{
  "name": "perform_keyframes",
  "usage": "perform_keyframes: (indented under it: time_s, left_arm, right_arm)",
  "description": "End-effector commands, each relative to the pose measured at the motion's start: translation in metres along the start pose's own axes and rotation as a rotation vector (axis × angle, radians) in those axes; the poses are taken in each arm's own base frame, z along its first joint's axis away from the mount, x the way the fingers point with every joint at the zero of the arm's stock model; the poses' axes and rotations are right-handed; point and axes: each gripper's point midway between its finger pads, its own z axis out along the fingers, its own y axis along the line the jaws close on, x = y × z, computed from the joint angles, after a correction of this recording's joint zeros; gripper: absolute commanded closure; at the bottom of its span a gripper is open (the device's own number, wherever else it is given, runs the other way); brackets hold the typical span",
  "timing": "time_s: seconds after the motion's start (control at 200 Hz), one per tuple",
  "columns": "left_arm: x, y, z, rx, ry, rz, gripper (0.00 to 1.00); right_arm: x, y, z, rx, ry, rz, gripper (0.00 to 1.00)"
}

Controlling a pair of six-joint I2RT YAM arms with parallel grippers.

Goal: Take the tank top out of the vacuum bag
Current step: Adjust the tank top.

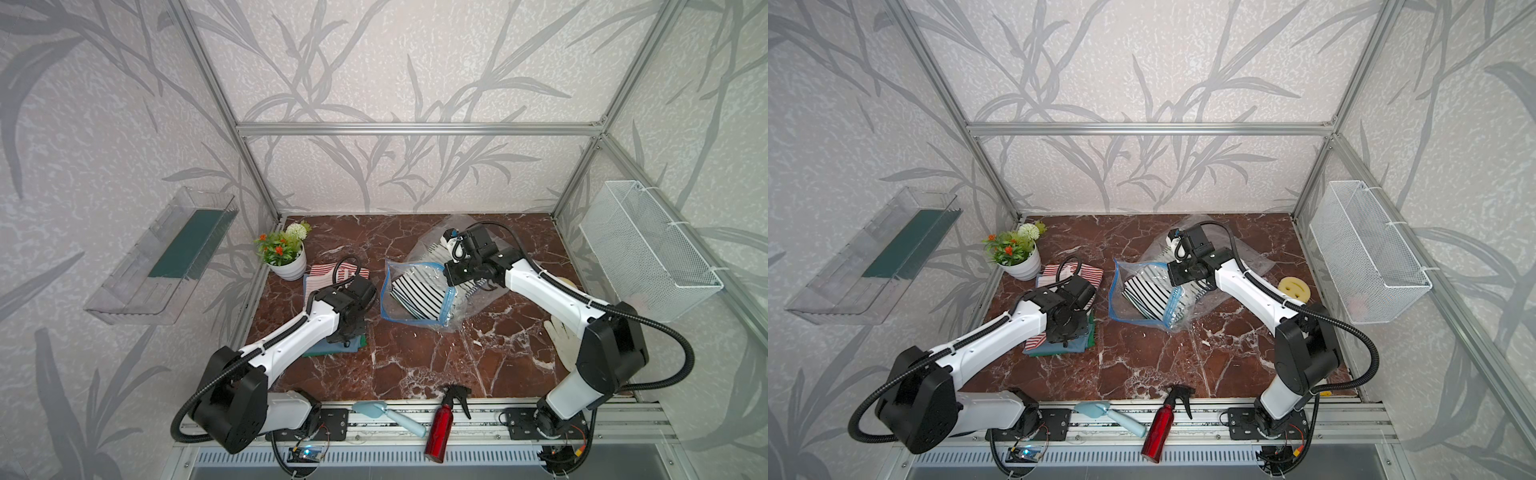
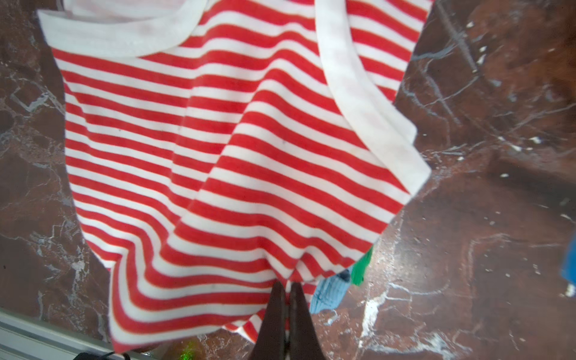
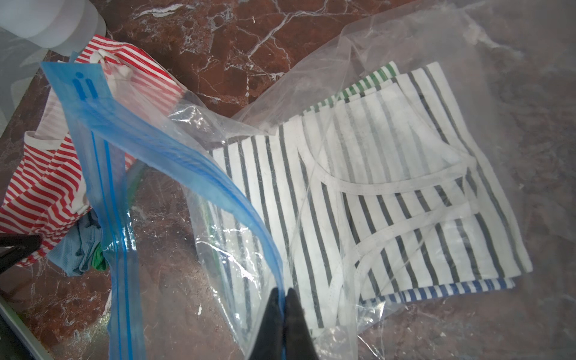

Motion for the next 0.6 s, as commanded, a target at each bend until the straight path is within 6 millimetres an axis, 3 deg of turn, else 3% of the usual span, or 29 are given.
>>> perform_keyframes:
  time_s: [0.0,0.19,0.31,0.37,0.425,0.52,0.595]
  left_arm:
    - [-0.003,-0.012,-0.026,0.126,-0.009,0.009,1.0]
    - [-0.009,-0.031,-0.058,0.342,-0.06,-0.024,1.0]
    - [-0.004,-0.03,-0.055,0.353,-0.03,-0.013,1.0]
    - [-0.003,-0.025,-0.048,0.326,-0.021,-0.012,0.81]
    - [-0.005,-0.022,-0.046,0.311,-0.03,-0.016,0.71]
    - [-0.018,-0.009,-0.049,0.272,-0.093,-0.052,0.66]
    - [-0.03,0.016,-0.047,0.17,-0.146,-0.125,0.66]
  right_arm:
    - [0.001,0.004,-0.003,-0.007,0.011,-0.002,1.0]
    - [0.002,0.006,0.0,-0.011,0.016,-0.004,1.0]
    - [0.002,0.009,0.002,-0.016,0.017,-0.007,1.0]
    - [0.002,0.011,0.002,-0.018,0.019,-0.009,1.0]
    - [0.002,0.012,0.003,-0.019,0.022,-0.01,1.0]
    - [0.003,0.012,0.002,-0.016,0.023,-0.014,1.0]
    - [0.003,0.011,0.003,-0.012,0.025,-0.014,1.0]
